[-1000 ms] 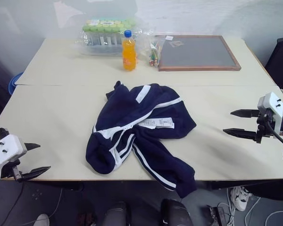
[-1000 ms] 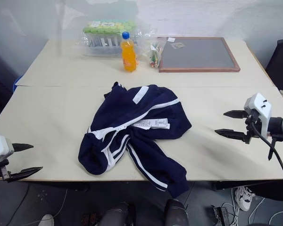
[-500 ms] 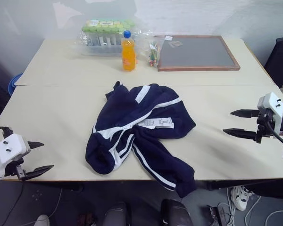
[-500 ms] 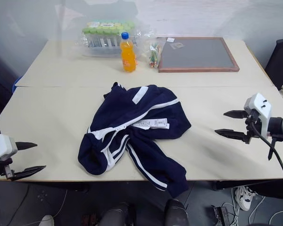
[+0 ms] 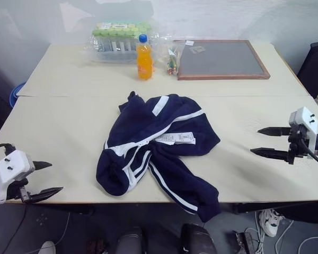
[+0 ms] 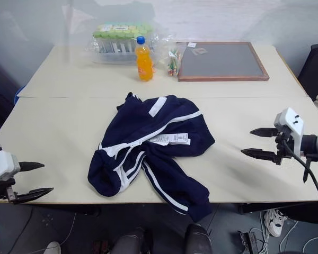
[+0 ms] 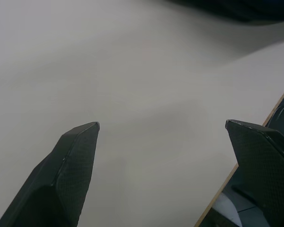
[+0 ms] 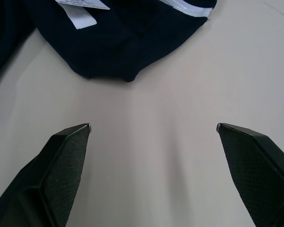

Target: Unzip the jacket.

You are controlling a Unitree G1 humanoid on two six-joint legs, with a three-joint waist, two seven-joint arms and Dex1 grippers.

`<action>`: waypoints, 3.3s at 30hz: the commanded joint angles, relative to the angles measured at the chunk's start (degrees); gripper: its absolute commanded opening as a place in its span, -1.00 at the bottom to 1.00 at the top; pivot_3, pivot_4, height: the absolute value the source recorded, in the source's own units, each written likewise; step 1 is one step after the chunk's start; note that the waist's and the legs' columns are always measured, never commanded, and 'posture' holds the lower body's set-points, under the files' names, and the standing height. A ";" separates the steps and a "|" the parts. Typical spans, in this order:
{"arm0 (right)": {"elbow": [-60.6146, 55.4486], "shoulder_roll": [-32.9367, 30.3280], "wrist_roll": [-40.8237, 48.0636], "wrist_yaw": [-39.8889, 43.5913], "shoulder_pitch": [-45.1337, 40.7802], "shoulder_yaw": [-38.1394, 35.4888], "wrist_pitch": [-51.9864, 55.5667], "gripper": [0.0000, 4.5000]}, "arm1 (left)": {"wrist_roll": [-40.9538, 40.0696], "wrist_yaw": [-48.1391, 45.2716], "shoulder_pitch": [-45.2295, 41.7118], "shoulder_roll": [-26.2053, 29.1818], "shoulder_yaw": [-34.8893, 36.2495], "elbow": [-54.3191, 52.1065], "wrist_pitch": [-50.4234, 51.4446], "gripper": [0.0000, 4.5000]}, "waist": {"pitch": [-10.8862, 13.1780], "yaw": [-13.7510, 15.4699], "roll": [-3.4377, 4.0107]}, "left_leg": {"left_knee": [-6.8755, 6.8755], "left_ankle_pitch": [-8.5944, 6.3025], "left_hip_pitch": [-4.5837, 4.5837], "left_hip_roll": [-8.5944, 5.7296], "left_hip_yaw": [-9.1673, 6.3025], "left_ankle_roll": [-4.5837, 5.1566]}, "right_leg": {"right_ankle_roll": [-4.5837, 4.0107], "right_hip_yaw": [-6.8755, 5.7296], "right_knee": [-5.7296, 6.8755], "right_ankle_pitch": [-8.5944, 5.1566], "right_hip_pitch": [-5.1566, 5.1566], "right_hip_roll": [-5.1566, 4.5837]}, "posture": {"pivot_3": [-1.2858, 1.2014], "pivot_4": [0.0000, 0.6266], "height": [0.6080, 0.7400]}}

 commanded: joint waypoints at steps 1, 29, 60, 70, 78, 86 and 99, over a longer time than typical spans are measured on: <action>-3.62 -0.63 1.98 0.92 -0.32 -1.76 1.10 0.98 | -3.41 0.01 -1.46 -0.56 -0.36 -4.27 2.12 1.00 | 0.00 -0.01 0.00 | 0.00 0.00 0.01 0.01 -0.01 0.00 | 0.00 0.02 0.01 0.00 0.00 0.00 | 0.03 -0.52 1.00; 14.24 16.00 -28.59 -8.17 -21.20 23.13 -43.65 0.98 | 12.68 -1.52 -30.24 -4.75 -47.31 -10.80 -8.72 1.00 | 0.00 -0.02 0.00 | 0.17 -0.02 0.03 -0.07 0.18 -0.13 | 0.02 0.17 0.06 0.01 -0.02 0.30 | 0.03 -0.52 1.00; 10.27 7.48 -22.37 1.05 -12.63 20.79 -42.42 -1.00 | 2.74 -6.96 -26.43 0.51 -40.14 -6.82 -7.78 -0.95 | -0.01 -1.38 -0.02 | 0.16 -0.11 0.32 0.67 0.07 -0.52 | -0.13 0.26 0.14 -0.07 -0.02 0.92 | 0.03 -0.52 1.00; 6.81 10.92 -23.54 -3.85 -13.16 21.11 -38.61 -0.76 | -0.93 -7.47 -27.89 -0.69 -40.46 -11.43 0.85 0.06 | -0.01 -0.14 -0.01 | 0.22 -0.09 0.28 0.77 0.13 -0.70 | -0.26 0.36 0.24 -0.14 -0.14 1.05 | 0.03 -0.52 1.00; 8.00 11.17 -24.62 -3.77 -14.48 21.57 -40.01 0.08 | 2.72 -4.70 -26.93 -1.10 -39.00 -11.31 -2.69 0.92 | -0.01 0.13 -0.01 | 0.29 -0.10 0.22 0.74 0.19 -0.68 | -0.27 0.34 0.24 -0.14 -0.13 1.04 | 0.03 -0.52 1.00; 10.05 11.84 -25.88 -3.84 -15.53 22.38 -41.70 0.01 | 10.20 -2.45 -27.99 -3.17 -43.28 -7.76 -10.35 0.84 | -0.01 0.03 -0.01 | 0.29 -0.10 0.21 0.73 0.30 -0.68 | -0.27 0.32 0.24 -0.14 -0.13 1.04 | 0.03 -0.52 1.00; 10.26 10.42 -24.95 0.39 -14.68 22.05 -41.91 -1.00 | 12.21 -3.93 -29.77 -3.93 -44.62 -5.98 -11.29 -0.87 | -0.01 0.04 -0.01 | 0.30 -0.10 0.21 0.74 0.43 -0.68 | -0.27 0.31 0.26 -0.14 -0.13 1.04 | 0.03 -0.52 1.00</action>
